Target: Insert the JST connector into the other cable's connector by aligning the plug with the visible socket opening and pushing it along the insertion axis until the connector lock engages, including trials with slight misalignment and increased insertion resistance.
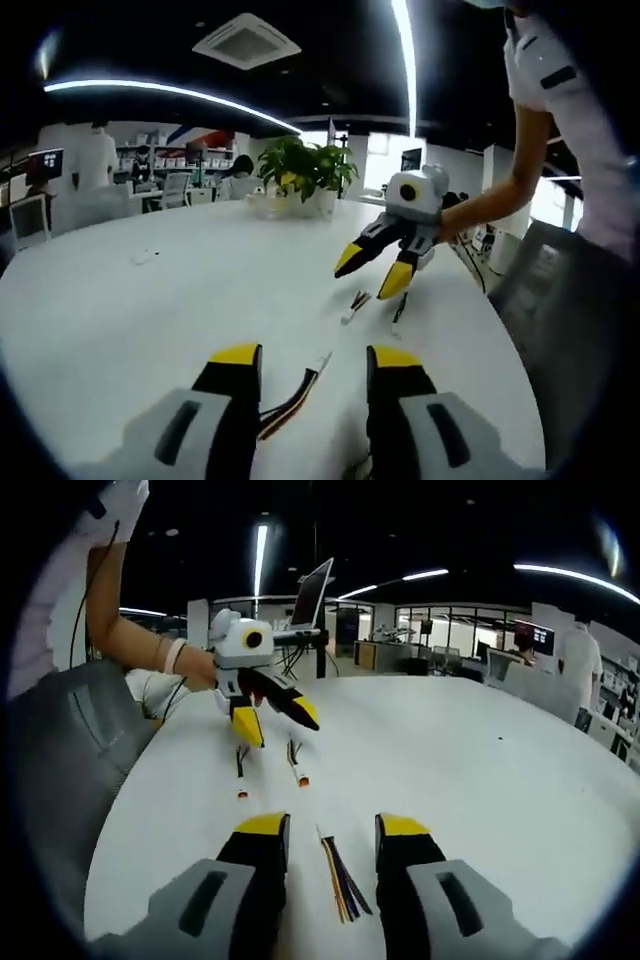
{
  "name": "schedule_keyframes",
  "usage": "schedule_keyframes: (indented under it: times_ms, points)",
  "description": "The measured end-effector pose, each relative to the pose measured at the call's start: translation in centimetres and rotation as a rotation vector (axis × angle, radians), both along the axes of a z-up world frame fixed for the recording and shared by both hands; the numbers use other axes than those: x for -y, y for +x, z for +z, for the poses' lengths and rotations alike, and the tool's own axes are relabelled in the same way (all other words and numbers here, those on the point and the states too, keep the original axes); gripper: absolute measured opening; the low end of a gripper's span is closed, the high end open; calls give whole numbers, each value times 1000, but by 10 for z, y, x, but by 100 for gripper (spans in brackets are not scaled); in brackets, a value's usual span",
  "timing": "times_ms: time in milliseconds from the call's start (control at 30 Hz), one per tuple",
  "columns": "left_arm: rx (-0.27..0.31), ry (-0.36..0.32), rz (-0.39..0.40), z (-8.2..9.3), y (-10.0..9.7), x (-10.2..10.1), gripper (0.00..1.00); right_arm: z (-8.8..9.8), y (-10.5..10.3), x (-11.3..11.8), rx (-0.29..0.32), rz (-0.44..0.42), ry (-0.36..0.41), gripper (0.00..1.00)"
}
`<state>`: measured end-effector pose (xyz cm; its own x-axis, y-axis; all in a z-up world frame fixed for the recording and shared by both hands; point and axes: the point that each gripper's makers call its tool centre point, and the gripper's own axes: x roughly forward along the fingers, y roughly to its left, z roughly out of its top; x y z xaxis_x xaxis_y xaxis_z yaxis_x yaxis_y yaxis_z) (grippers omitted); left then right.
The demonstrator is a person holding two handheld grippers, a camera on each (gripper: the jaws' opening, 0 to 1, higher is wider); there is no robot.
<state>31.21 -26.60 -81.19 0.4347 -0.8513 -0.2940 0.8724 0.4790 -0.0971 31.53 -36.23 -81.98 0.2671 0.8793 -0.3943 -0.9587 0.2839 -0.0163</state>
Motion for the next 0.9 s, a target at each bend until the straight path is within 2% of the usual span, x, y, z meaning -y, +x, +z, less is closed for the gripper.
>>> schedule_keyframes:
  times_ms: [67,133,467,600,700,900]
  points:
    - [-8,8,-10,-5,-1,-1,33,-5,0,1,8,10,-15,36]
    - [-12,5,-17,-8,-1,-2,29,-8,-1,1,-6,17,-17,32]
    - [-36,0,-57,-19,-6,6,24,-21,-7,-4,-25,65,-39,27]
    - [-34,-4,-49,-21,-3,8,25,-24,-7,-6,-29,79,-44,23]
    - [-32,5,-53,-23,-2,10,25,-27,-6,-5,-69,53,-29,22]
    - [-11,17,-49,-25,0,10,20,-27,-3,-5,-36,57,-35,17]
